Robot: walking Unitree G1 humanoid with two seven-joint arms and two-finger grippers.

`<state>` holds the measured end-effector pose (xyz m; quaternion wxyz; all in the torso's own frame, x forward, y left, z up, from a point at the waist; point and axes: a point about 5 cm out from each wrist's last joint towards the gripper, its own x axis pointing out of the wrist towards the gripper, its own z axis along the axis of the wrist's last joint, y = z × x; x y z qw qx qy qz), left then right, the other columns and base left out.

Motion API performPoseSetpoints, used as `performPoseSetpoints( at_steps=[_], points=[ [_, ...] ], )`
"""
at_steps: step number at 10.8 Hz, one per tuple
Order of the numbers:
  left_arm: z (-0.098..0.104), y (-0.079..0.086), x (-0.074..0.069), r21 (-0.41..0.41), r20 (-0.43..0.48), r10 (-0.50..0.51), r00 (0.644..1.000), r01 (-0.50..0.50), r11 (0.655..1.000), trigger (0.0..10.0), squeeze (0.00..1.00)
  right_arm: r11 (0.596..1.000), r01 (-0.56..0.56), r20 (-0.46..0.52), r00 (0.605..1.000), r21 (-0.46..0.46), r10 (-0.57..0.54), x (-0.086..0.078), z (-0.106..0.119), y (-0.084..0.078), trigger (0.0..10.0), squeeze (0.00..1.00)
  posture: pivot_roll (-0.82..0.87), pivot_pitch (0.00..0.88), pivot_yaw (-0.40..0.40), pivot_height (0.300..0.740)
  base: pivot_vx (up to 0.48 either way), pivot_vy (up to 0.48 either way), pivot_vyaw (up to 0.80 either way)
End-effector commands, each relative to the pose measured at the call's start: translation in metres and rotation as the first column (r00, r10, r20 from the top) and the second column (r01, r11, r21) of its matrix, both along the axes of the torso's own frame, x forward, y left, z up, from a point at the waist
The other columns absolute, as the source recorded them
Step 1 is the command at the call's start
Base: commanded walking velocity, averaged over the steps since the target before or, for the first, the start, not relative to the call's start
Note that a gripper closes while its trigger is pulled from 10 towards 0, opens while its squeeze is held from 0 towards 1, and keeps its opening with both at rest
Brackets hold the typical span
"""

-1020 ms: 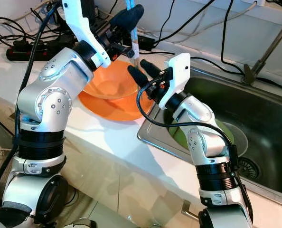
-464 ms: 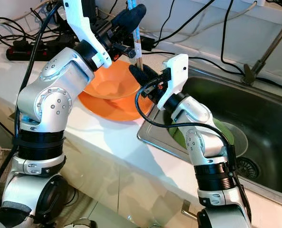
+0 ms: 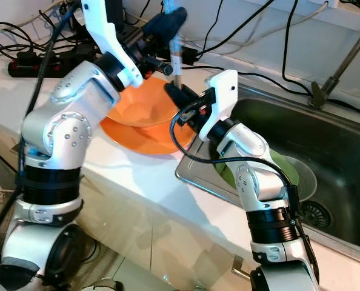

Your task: Kitchen organization

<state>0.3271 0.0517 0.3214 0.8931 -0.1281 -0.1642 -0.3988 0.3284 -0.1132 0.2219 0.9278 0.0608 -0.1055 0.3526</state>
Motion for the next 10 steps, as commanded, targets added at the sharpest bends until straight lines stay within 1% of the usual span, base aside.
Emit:
performPoseSetpoints(
  at_steps=[1,3,4,5,6,7,8,9,10],
  points=[
    [0.001,-0.004,-0.003,0.007,0.011,-0.018,1.000,0.018,1.000,10.0,1.00,0.999,0.052,0.000,0.999,0.009,-0.052,0.004,0.003,-0.009,0.0,0.00,0.06,0.038,-0.078,0.740,0.000,0.000,0.00],
    [-0.004,-0.003,-0.003,0.024,0.004,-0.008,1.000,0.008,1.000,10.0,1.00,0.992,0.121,-0.004,0.993,0.031,-0.121,0.010,0.005,-0.016,0.0,0.00,0.06,0.038,-0.078,0.740,0.000,0.000,0.00],
    [-0.006,-0.002,-0.003,0.051,0.017,0.014,1.000,-0.015,0.999,10.0,1.00,0.988,0.146,-0.007,0.989,0.039,-0.146,0.012,0.005,-0.018,0.0,0.00,0.06,0.038,-0.078,0.740,0.000,0.000,0.00],
    [-0.010,0.001,-0.005,0.116,0.064,0.047,0.997,-0.054,0.992,10.0,0.00,0.981,0.185,-0.013,0.983,0.053,-0.184,0.015,0.006,-0.023,0.0,0.00,0.06,0.038,-0.078,0.740,0.000,0.000,0.00],
    [-0.013,0.012,-0.005,0.137,0.112,0.122,0.986,-0.137,0.981,10.0,0.00,0.968,0.244,-0.021,0.970,0.066,-0.243,0.019,0.006,-0.030,0.0,0.00,0.06,0.040,-0.078,0.740,0.000,0.000,0.00],
    [-0.019,0.031,-0.004,0.179,0.187,0.249,0.950,-0.282,0.942,10.0,0.00,0.943,0.322,-0.037,0.947,0.090,-0.319,0.024,0.007,-0.041,0.0,0.00,0.06,0.045,-0.081,0.740,0.000,0.000,0.00],
    [-0.028,0.046,-0.005,0.213,0.238,0.333,0.913,-0.383,0.899,10.0,0.00,0.919,0.379,-0.053,0.925,0.107,-0.376,0.028,0.007,-0.049,0.0,0.00,0.06,0.045,-0.081,0.740,0.000,0.000,0.00],
    [-0.037,0.059,-0.008,0.198,0.252,0.415,0.874,-0.466,0.862,10.0,0.00,0.889,0.442,-0.070,0.897,0.123,-0.436,0.031,0.007,-0.059,0.0,0.00,0.07,0.048,-0.086,0.740,0.000,0.000,0.00],
    [-0.050,0.072,-0.012,0.210,0.289,0.483,0.827,-0.547,0.810,10.0,0.00,0.848,0.514,-0.093,0.857,0.130,-0.506,0.035,0.005,-0.070,0.0,0.00,0.07,0.052,-0.092,0.740,0.000,0.000,0.00]
  ],
)
